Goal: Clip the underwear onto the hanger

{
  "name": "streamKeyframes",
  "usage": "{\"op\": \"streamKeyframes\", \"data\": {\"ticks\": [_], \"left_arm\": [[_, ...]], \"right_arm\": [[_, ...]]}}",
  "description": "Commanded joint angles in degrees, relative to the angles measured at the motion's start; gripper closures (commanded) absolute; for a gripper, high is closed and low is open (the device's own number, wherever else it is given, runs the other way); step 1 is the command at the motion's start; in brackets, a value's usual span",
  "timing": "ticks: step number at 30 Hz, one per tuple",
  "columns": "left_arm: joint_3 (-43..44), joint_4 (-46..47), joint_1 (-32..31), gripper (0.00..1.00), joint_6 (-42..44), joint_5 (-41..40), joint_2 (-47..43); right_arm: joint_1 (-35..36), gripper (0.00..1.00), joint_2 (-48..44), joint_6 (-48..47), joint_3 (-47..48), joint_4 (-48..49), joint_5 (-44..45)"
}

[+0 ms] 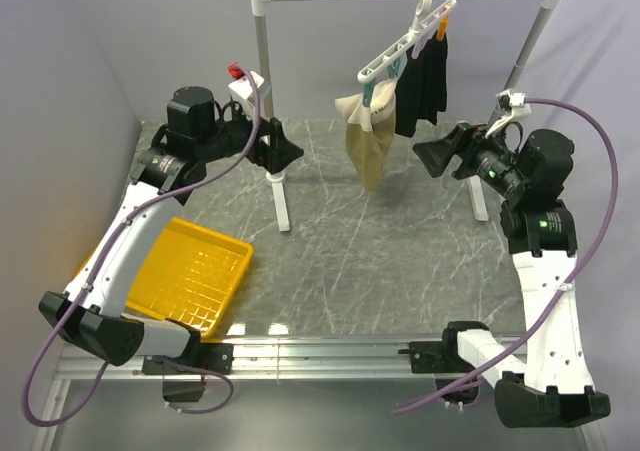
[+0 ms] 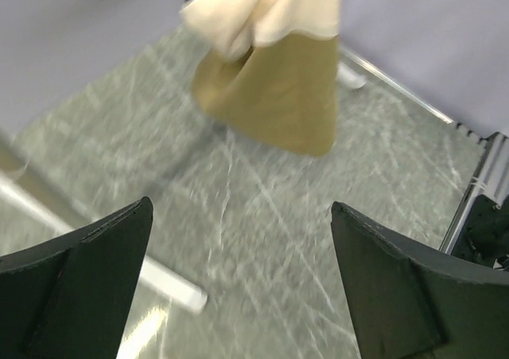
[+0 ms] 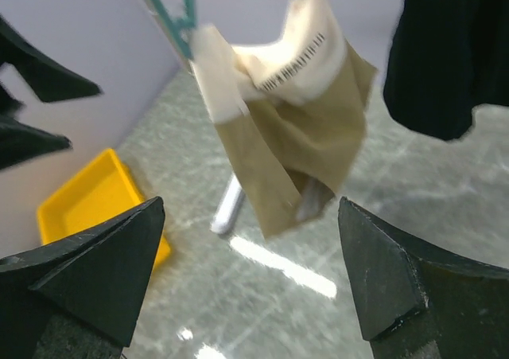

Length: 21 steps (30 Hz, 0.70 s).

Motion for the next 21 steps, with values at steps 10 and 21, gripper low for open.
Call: {"op": "streamKeyframes", "data": {"ticks": [10, 21], "left_arm": [[-10.1, -16.9, 4.9, 0.01, -4.6, -18.7, -3.4], [-26.0, -10.6, 5.7, 0.01, -5.1, -28.9, -11.1]], "right_arm": [[-4.7, 0.03, -0.8, -16.3, -2.4, -24.4, 2.4], [-4.5, 0.00, -8.1, -19.0, -18.7, -20.2, -0.4]]}}
